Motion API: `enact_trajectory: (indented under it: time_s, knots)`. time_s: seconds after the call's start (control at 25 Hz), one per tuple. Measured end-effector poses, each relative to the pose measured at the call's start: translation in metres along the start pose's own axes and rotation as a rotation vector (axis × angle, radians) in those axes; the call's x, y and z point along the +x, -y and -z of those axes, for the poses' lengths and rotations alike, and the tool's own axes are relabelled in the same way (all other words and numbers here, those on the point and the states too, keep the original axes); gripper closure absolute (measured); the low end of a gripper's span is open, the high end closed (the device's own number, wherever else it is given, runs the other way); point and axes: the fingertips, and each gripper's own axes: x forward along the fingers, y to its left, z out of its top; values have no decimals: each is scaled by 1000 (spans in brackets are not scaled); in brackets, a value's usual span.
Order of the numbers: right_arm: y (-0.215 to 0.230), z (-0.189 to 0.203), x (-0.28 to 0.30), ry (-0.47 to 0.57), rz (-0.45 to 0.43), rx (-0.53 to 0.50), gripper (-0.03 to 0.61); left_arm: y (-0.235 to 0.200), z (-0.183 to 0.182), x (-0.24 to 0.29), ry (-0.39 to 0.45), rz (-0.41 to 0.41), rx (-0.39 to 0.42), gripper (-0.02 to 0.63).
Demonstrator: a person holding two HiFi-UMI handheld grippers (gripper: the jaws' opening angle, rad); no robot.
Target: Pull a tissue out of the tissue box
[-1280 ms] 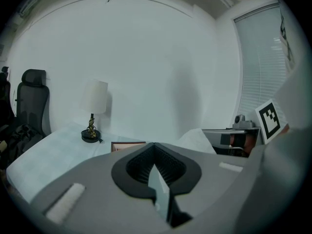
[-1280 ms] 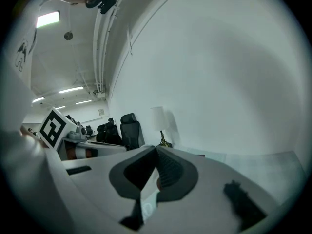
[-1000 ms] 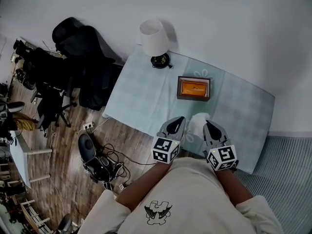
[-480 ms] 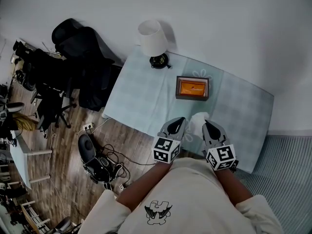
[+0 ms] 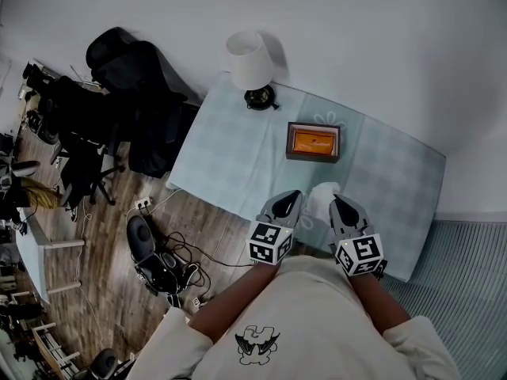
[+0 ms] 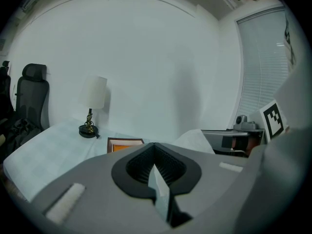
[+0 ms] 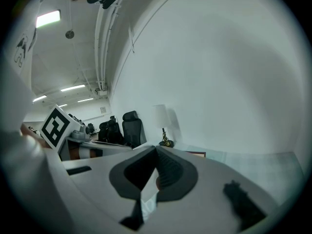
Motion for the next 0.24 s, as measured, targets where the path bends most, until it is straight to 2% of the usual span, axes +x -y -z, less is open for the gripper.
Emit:
enact_trajectory:
  time_s: [0.24]
  knots:
    - [1, 2, -1, -13, -2, 5, 566, 3, 0, -1, -1, 1, -7, 606]
